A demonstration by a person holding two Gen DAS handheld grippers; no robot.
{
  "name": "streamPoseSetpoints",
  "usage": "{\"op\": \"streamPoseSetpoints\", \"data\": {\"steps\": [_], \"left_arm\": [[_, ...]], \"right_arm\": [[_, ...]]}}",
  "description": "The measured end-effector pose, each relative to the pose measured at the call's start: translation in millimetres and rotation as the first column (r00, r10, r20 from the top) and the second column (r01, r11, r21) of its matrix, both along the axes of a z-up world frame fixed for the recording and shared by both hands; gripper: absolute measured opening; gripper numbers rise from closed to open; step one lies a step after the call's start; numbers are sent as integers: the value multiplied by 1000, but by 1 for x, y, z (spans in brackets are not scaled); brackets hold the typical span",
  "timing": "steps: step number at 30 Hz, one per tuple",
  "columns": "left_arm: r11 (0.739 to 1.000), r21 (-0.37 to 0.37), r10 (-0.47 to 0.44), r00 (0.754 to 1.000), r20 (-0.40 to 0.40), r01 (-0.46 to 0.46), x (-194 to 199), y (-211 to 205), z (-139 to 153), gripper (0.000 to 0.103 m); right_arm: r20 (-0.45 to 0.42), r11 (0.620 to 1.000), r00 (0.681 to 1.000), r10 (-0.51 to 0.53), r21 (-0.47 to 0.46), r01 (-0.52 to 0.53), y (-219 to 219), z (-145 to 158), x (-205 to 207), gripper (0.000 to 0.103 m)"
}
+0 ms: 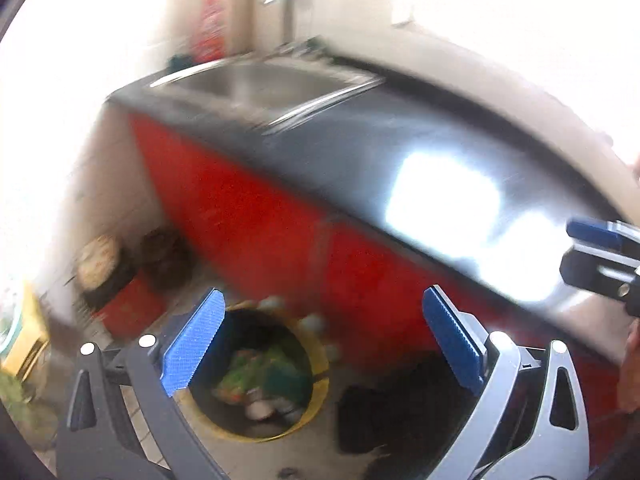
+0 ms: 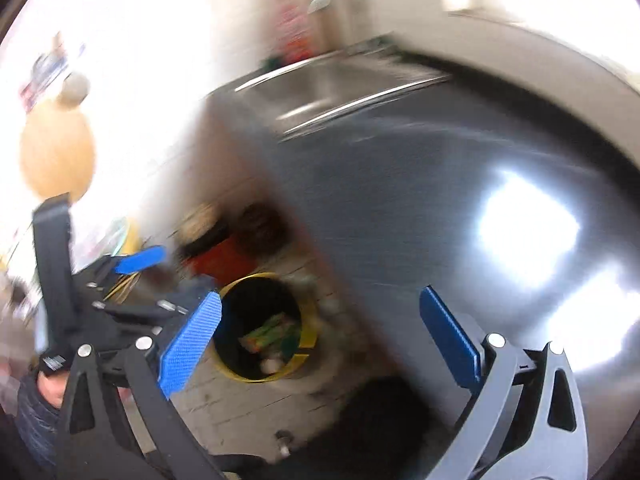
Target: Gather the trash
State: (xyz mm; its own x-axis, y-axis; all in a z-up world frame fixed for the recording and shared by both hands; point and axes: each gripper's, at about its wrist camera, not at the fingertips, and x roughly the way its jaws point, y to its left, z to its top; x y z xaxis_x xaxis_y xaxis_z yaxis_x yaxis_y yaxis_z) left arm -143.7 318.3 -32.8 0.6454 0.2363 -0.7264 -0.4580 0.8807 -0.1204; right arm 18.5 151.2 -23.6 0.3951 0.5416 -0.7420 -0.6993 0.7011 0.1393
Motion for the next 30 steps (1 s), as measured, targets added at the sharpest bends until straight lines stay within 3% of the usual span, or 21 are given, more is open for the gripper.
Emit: {"op": "streamPoseSetpoints", "data": {"steps": [3, 5, 7, 13, 16, 20, 30], "left_arm": [[992, -42, -118, 992, 52, 120, 44, -44, 29, 96], [978, -47, -198, 977, 80, 202, 77, -84, 48, 96], [957, -49, -280, 955, 99, 286, 103, -121, 59, 96], [883, 1, -469, 881, 60, 470, 173, -237, 65, 96], [857, 12, -515, 857, 20, 514, 187, -273, 59, 96], [830, 16, -557, 830, -18, 557, 202, -306, 53, 96], [829, 24, -557, 829, -53, 559, 212, -318, 50, 96]], "right_arm": [[38, 980, 979, -201, 5, 201, -93, 23, 17, 96], [78, 940, 938, -339, -5, 340, -155, 34, 23, 96], [112, 881, 876, -470, -4, 473, -217, 43, 25, 96], [121, 731, 725, -678, 10, 683, -342, 47, 17, 96], [113, 687, 681, -723, 16, 726, -379, 46, 11, 96], [104, 656, 652, -751, 6, 755, -412, 41, 12, 96], [88, 654, 652, -753, -3, 756, -422, 38, 8, 96]]}}
